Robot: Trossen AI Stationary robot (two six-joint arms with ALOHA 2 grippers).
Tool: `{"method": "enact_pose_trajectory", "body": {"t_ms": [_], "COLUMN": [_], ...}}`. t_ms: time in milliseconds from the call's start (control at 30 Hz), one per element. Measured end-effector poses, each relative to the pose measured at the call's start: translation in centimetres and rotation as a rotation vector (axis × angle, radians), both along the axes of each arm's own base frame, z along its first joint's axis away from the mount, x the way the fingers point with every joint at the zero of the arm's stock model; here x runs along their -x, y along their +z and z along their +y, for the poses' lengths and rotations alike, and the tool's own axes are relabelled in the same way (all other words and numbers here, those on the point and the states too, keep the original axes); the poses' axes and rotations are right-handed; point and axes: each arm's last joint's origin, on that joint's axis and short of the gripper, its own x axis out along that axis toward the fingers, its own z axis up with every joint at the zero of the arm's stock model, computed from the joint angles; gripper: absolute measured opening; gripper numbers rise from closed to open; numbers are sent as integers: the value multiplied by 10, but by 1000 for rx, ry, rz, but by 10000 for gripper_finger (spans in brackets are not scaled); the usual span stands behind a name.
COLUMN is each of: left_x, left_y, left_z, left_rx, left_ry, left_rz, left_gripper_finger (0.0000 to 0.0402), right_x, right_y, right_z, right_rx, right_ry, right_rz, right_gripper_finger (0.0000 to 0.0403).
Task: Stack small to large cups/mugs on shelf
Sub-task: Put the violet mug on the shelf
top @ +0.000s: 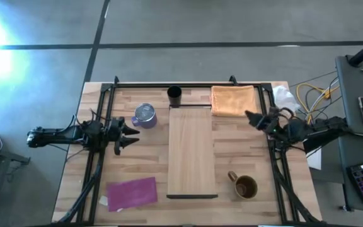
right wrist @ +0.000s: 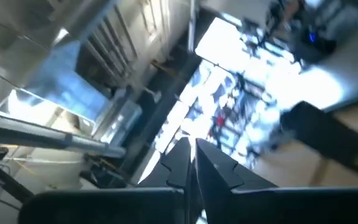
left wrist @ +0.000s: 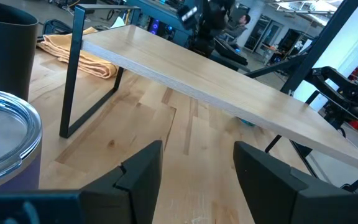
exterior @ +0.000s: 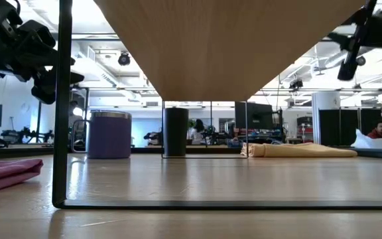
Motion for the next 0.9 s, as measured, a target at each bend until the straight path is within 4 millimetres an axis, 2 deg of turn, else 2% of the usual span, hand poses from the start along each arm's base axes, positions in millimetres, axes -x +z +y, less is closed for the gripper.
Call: {"method": "enact_pose_trajectory", "body": {"t_ms": [200,500,900], "left_x": [0,0,-1], "left_y": [0,1,2], "left_z": [0,0,0], "left_rx": [0,0,1], "left_ry": [0,0,0], "left_rz": [0,-12,-36], "left_gripper_finger": [184,184,184], "right_x": [12,13,9], "right_y": [18,19,16], "right_z": [-3,-4,-3], "right_rx": [195,190,346], "right_ry": [-149,-186,-286], "right_rz": [-82,-85,66], "right_gripper_finger": [18,18,18]}}
